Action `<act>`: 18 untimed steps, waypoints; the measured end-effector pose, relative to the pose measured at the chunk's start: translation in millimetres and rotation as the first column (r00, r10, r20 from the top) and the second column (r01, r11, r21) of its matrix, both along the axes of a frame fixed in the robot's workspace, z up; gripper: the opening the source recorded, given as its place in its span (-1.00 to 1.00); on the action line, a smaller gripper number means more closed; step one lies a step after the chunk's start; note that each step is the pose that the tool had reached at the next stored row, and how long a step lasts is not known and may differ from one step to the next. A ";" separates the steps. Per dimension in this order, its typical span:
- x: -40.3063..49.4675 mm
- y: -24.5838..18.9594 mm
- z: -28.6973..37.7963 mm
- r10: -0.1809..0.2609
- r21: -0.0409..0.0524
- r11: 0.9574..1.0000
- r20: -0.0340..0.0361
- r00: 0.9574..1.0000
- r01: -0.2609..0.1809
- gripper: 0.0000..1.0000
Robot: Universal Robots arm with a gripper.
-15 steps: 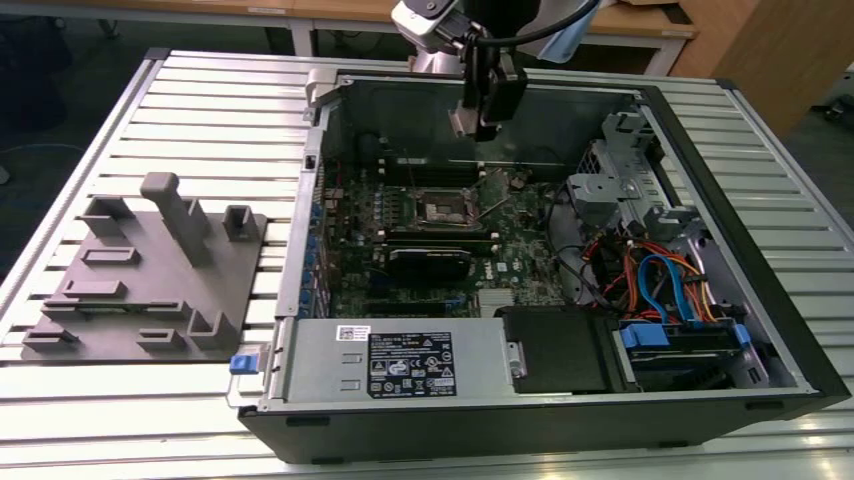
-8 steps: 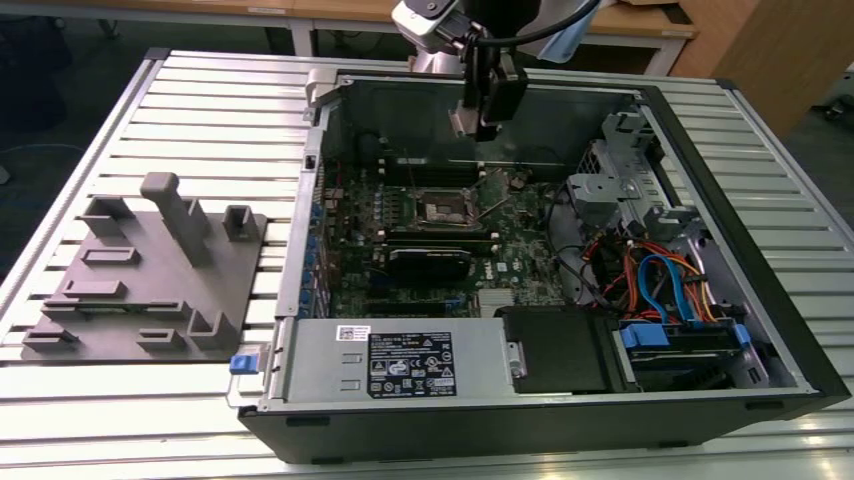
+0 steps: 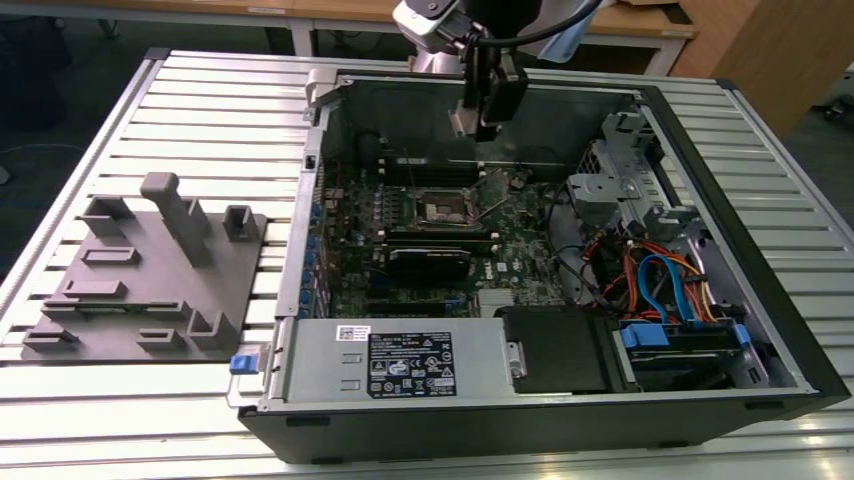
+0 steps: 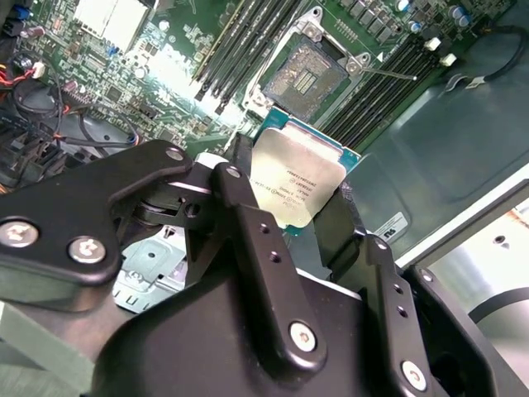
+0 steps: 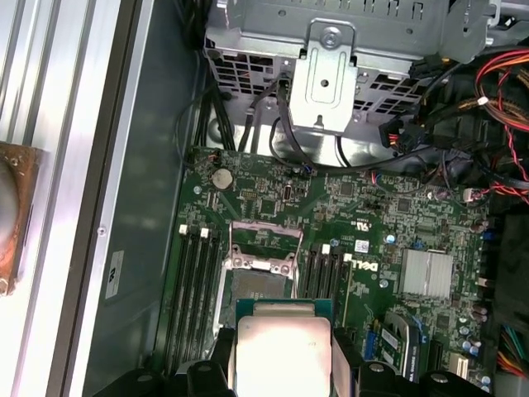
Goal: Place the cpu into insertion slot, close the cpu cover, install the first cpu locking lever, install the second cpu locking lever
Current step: 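Place the cpu into insertion slot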
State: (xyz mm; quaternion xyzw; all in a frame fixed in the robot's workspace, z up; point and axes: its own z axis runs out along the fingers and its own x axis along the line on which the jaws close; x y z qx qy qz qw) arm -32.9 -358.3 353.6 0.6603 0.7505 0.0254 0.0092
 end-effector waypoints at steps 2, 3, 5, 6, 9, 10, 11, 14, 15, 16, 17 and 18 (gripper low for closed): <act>0.4 0.0 -0.1 -0.001 0.000 1.000 -0.006 1.000 0.001 0.08; 0.5 0.0 -0.3 -0.002 0.000 1.000 -0.011 1.000 0.002 0.08; 0.8 0.0 -0.5 -0.003 0.000 1.000 -0.026 1.000 0.003 0.08; 0.9 0.0 -0.6 -0.004 0.000 1.000 -0.031 1.000 0.004 0.08; 0.8 -0.1 -0.6 -0.004 0.000 1.000 -0.033 0.999 0.004 0.08; 0.8 0.0 -0.7 -0.004 0.000 1.000 -0.033 0.999 0.004 0.08; 0.8 0.0 -0.7 -0.004 0.000 1.000 -0.033 0.999 0.004 0.08; 0.9 0.0 -0.9 -0.004 0.000 1.000 -0.033 0.999 0.004 0.08; 0.9 0.0 -1.3 -0.006 0.000 1.000 -0.033 0.999 0.006 0.08; 0.9 0.0 -1.8 -0.010 0.000 1.000 -0.033 0.999 0.010 0.08; 0.9 0.1 -2.3 -0.020 0.000 1.000 -0.033 0.999 0.020 0.08; 0.9 0.2 -3.0 -0.030 0.000 1.000 -0.033 0.999 0.030 0.08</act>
